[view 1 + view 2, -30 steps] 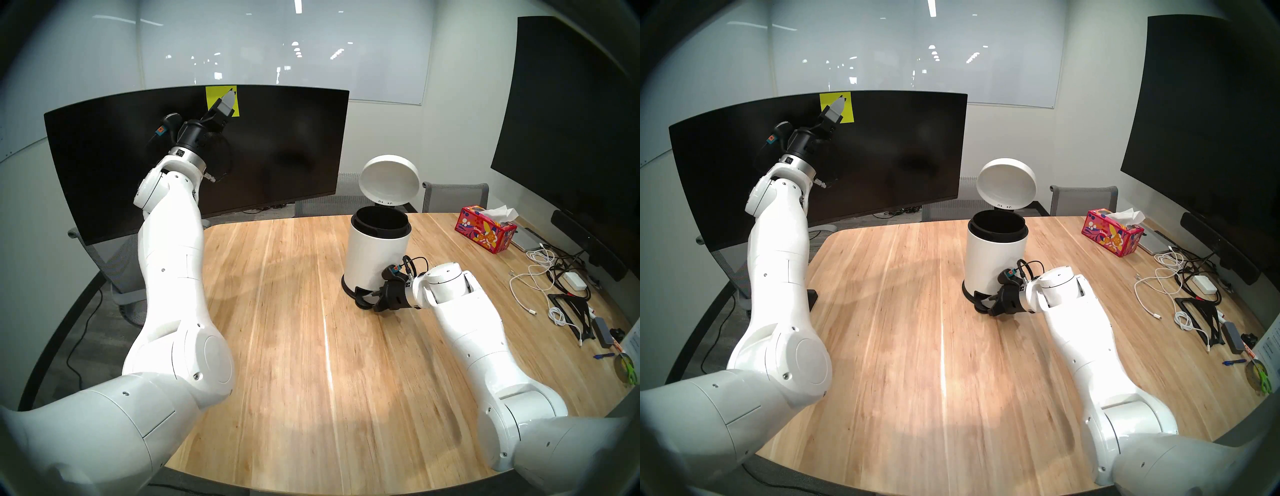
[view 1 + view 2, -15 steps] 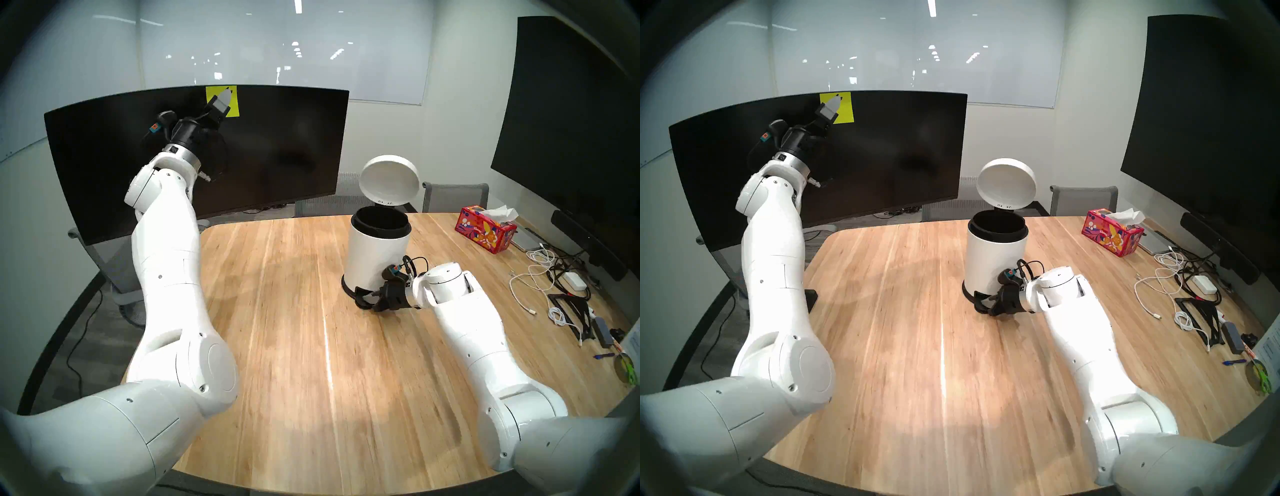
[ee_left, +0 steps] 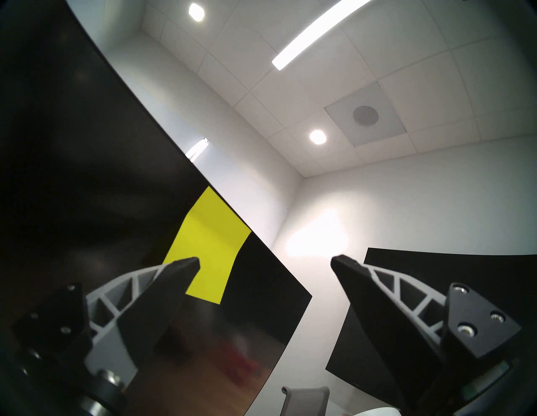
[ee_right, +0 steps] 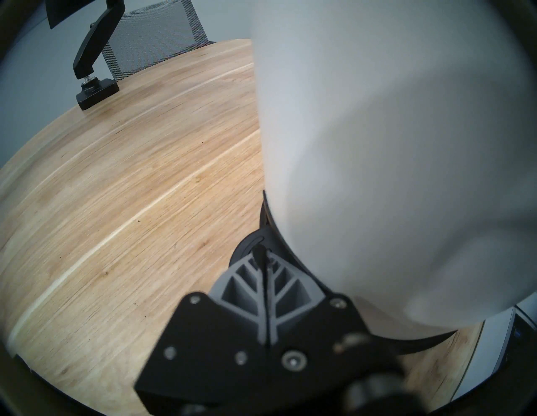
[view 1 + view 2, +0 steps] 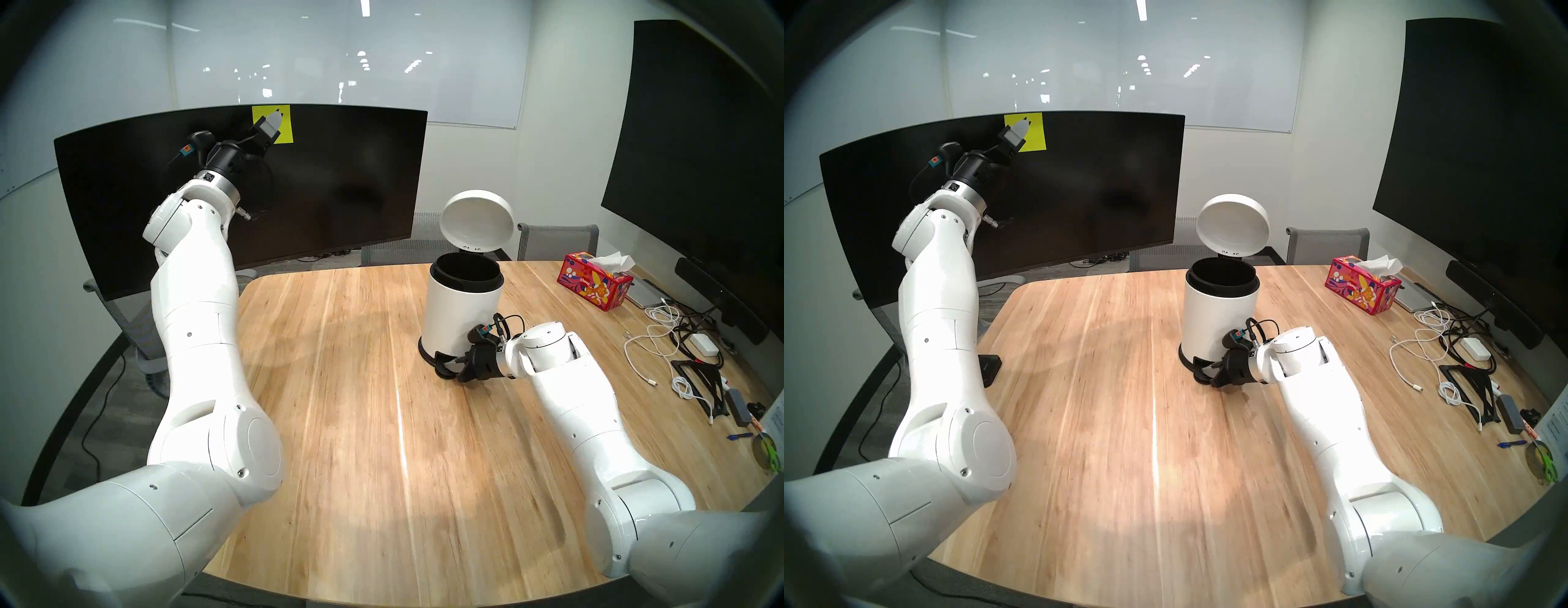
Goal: Peel the sticky note off the monitor, open the trash can lid and drop the sticker into the trash can
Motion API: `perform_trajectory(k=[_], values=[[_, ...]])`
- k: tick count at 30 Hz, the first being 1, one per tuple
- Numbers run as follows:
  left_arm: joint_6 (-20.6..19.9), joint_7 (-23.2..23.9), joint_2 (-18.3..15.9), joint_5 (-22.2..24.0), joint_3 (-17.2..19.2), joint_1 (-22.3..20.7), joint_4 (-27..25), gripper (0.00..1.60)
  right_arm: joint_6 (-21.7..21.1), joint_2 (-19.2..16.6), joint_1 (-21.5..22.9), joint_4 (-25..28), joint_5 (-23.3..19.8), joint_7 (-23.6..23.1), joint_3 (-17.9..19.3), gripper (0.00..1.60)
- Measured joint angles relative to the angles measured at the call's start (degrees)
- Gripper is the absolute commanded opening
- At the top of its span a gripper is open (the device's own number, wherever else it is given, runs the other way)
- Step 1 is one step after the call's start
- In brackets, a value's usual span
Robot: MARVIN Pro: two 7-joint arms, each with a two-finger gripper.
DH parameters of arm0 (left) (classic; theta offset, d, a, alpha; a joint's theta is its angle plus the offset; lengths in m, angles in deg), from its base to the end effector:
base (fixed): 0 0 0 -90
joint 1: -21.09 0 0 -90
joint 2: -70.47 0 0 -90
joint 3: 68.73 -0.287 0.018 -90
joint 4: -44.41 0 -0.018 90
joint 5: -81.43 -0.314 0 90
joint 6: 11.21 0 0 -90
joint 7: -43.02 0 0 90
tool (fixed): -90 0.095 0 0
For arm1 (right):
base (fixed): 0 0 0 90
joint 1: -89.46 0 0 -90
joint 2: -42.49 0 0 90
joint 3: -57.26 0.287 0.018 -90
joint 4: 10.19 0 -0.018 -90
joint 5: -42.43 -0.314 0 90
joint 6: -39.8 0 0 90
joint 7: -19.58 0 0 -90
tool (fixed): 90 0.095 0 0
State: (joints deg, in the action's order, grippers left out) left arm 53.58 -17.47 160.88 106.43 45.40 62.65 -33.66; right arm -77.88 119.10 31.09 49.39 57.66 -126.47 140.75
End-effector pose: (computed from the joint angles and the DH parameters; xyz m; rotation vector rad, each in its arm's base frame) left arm 0.5505 0.1052 0.0215 1.2912 0.1418 2.0793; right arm 0.5247 -0.0212 -0.3031 -2.3528 -0.9712 -1.0832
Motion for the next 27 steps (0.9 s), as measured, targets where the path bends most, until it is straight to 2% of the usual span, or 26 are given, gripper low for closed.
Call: perform_trajectory(k=[7,27], values=[[-0.9,-1.0,-0.6,-1.3,-0.5,-0.5,-0.1,1.6,0.0,0.0,0.0,0.0,0.0,0.0,0.0,0.0],[-6.0,-4.3,-1.4,-4.9,-2.5,-0.4,-4.4,1.6,0.0,0.0,0.0,0.0,0.0,0.0,0.0,0.0]])
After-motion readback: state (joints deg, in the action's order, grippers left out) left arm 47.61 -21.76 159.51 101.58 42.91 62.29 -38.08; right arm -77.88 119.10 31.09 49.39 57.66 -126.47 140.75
